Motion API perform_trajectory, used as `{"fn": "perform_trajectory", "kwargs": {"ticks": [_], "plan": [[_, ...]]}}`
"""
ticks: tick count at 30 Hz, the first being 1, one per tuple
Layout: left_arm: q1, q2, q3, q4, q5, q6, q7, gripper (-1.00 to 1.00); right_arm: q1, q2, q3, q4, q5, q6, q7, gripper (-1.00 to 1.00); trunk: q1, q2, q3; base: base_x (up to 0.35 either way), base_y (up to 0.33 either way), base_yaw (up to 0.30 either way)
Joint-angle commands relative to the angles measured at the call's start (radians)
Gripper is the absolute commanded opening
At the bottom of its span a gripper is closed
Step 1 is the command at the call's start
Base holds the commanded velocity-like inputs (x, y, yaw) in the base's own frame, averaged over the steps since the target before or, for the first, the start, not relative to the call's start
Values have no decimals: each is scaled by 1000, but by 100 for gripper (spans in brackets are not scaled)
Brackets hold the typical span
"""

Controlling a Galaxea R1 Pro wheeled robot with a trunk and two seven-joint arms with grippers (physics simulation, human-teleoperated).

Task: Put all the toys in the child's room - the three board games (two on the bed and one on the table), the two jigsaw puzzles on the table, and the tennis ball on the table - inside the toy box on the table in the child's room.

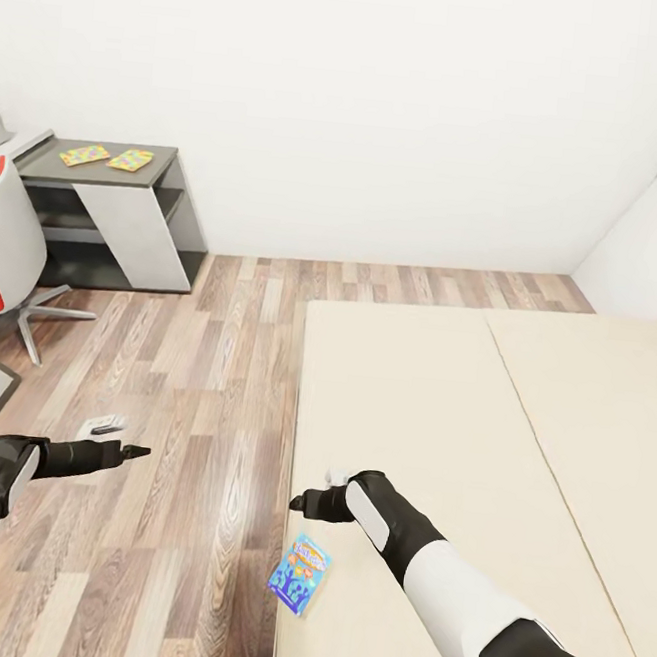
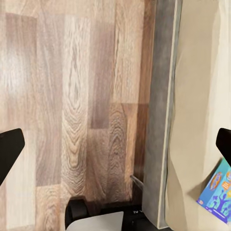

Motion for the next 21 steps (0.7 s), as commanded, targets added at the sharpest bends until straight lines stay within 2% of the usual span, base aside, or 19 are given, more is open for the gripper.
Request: {"fn": "perform_trajectory", "kwargs": {"ticks": [1,21], "plan": [[-1,-2,6,-1,-10,6,-8,100,-1,0,3,0,-5,3,-5,100,1,-2,0,0,0,0],[-1,-4,4,-3,-11,4,-8,100,-1,0,3,4,-5,-36,-5,100,1,-2,33,0,0,0]]}}
